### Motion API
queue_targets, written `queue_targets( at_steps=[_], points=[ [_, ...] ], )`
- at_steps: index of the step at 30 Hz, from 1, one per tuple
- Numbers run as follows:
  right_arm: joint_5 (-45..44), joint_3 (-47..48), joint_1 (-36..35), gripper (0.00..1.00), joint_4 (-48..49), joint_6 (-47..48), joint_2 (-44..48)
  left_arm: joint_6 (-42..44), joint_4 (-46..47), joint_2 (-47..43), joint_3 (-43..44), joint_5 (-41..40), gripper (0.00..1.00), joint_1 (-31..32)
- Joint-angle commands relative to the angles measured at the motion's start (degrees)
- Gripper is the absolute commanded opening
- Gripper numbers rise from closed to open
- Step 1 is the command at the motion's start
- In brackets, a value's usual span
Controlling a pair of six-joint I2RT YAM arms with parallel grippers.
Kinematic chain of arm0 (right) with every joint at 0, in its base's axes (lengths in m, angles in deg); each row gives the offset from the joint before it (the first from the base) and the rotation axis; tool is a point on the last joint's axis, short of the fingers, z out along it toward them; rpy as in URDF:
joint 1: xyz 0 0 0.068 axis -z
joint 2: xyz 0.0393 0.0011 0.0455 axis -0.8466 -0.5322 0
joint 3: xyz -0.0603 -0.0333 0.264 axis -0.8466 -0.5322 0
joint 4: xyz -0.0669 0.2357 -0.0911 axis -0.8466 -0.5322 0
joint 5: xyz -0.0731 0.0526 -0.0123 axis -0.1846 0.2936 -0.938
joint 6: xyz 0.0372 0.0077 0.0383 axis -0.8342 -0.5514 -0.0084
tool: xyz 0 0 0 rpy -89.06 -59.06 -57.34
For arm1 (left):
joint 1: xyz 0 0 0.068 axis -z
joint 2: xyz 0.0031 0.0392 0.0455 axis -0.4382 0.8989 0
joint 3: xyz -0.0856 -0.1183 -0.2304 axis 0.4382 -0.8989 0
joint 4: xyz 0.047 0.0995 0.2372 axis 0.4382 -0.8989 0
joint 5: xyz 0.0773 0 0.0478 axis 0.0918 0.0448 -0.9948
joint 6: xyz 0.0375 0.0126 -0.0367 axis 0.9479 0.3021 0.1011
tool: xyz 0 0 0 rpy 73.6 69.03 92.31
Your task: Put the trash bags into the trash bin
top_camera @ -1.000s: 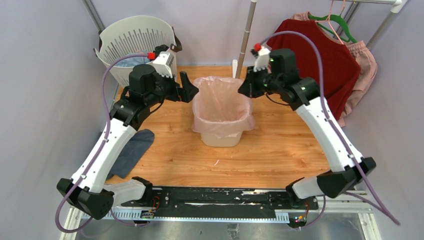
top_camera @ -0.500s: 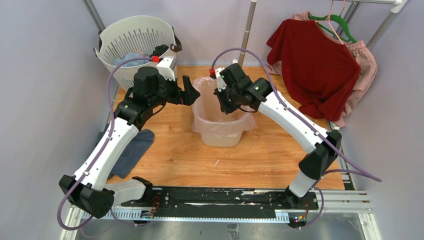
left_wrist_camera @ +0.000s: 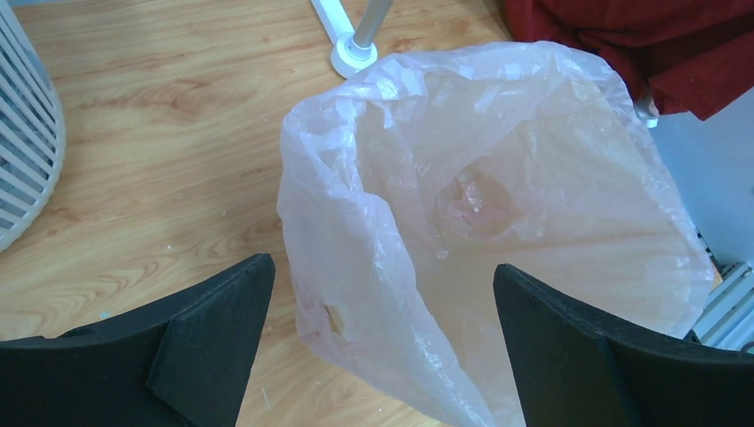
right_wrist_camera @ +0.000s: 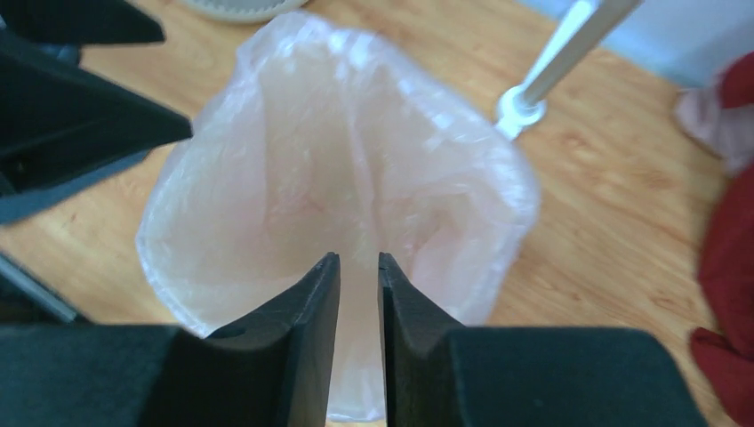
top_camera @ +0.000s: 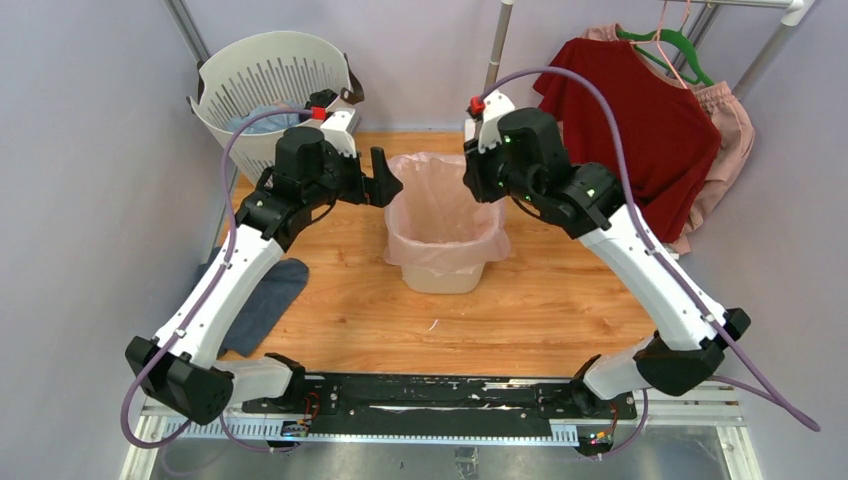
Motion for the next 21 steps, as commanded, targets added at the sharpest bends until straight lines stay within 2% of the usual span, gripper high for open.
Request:
queue_targets(
  at_steps=[1, 3, 6, 12, 21],
  points=[
    [-13.27, 3.06, 0.23, 0.24, -6.74, -2.55, -0.70, 1.80, -3.49, 2.13, 4.35, -1.25, 1.00, -0.15],
    [-15.04, 2.18, 1.99, 0.20, -8.47, -3.87, -0.67, 2.01, -4.77, 3.08, 5.13, -1.85, 1.00, -0.15],
    [-13.20, -0.36, 4.76, 0.19, -9.10, -5.18, -0.58, 1.93, -5.12, 4.07, 5.01, -2.52, 1.00, -0.15],
    [-11.43, -4.64, 6.90, 0.23, -8.64, -5.96, -0.98, 2.02, -4.40, 5.96, 2.79, -3.54, 1.00, -0.17],
    [-9.25, -5.38, 7.56, 0.23, -8.05, -5.85, -2.60, 2.01, -2.61, 7.26, 0.47, -3.12, 1.00, -0.09]
  ],
)
